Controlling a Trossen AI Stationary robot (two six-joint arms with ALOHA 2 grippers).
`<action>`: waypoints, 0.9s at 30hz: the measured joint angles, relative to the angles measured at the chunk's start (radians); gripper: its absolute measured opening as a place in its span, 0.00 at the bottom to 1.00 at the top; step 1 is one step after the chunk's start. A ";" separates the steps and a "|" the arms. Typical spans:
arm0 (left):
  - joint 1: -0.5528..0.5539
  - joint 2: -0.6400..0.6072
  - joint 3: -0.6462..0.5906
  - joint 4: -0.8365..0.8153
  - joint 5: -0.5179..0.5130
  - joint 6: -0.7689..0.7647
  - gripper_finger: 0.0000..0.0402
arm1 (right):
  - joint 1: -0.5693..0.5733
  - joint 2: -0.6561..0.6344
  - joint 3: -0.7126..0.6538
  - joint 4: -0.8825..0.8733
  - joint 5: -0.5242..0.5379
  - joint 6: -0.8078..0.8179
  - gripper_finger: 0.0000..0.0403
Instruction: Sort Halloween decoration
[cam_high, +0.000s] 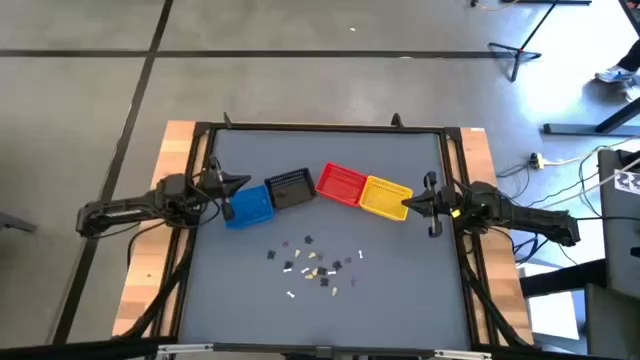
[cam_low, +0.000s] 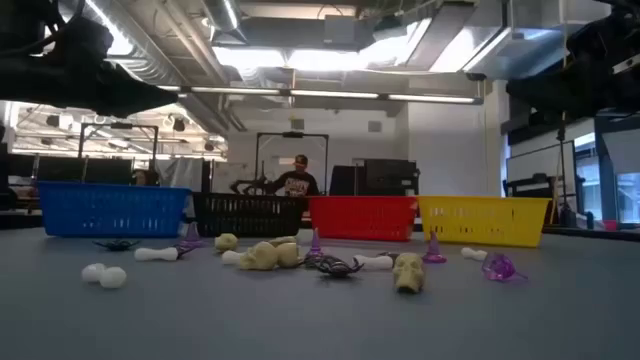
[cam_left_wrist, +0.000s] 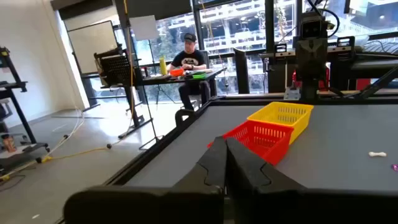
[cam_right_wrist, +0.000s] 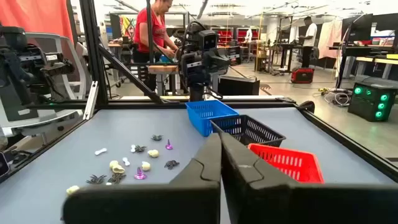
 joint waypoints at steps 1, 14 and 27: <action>0.000 0.000 0.000 0.000 0.000 0.000 0.00 | 0.000 0.000 0.000 0.000 0.000 0.000 0.00; 0.000 0.000 0.000 0.000 0.000 0.000 0.00 | 0.000 0.000 0.000 0.000 0.000 0.000 0.00; 0.000 0.000 0.000 0.000 0.000 0.000 0.00 | 0.000 0.000 0.000 0.000 0.000 0.000 0.00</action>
